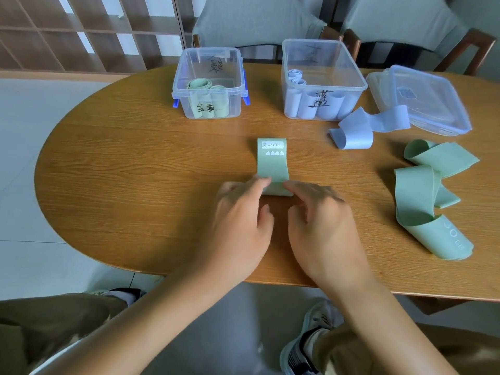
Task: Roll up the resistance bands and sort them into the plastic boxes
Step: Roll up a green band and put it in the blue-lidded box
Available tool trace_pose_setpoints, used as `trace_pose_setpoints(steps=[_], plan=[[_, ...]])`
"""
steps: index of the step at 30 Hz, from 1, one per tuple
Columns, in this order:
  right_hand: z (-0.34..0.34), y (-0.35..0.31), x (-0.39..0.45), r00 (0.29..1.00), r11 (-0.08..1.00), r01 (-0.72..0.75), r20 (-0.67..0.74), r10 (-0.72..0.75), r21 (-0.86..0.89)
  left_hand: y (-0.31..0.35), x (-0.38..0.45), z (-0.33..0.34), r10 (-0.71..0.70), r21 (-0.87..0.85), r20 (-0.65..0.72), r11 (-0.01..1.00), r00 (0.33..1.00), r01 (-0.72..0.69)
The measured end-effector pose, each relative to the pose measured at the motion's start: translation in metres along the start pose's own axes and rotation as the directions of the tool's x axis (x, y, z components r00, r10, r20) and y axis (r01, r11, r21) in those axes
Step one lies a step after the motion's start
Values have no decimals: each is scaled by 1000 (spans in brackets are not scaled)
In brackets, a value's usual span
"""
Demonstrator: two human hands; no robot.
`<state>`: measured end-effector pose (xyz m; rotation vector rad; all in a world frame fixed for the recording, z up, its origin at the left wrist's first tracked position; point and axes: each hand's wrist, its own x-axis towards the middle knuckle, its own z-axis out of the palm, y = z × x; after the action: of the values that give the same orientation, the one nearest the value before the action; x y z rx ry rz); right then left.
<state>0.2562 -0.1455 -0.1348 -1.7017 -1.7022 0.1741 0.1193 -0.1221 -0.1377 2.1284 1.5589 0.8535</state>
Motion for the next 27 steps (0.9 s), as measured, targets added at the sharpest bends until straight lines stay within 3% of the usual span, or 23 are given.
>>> trace_pose_setpoints(steps=[7, 13, 19, 27], plan=[[7, 9, 10, 999, 995, 7, 53, -2, -98, -12, 10, 2, 64, 93, 63, 993, 996, -70], [13, 15, 23, 997, 993, 12, 72, -4, -121, -14, 15, -2, 213, 209, -16, 956, 977, -205], [15, 22, 35, 995, 997, 0, 104, 8, -82, -10, 22, -1, 272, 341, 69, 898, 960, -279], [11, 25, 34, 996, 996, -74, -38, 76, 57, -16, 43, 2, 256, 416, 107, 866, 961, -277]])
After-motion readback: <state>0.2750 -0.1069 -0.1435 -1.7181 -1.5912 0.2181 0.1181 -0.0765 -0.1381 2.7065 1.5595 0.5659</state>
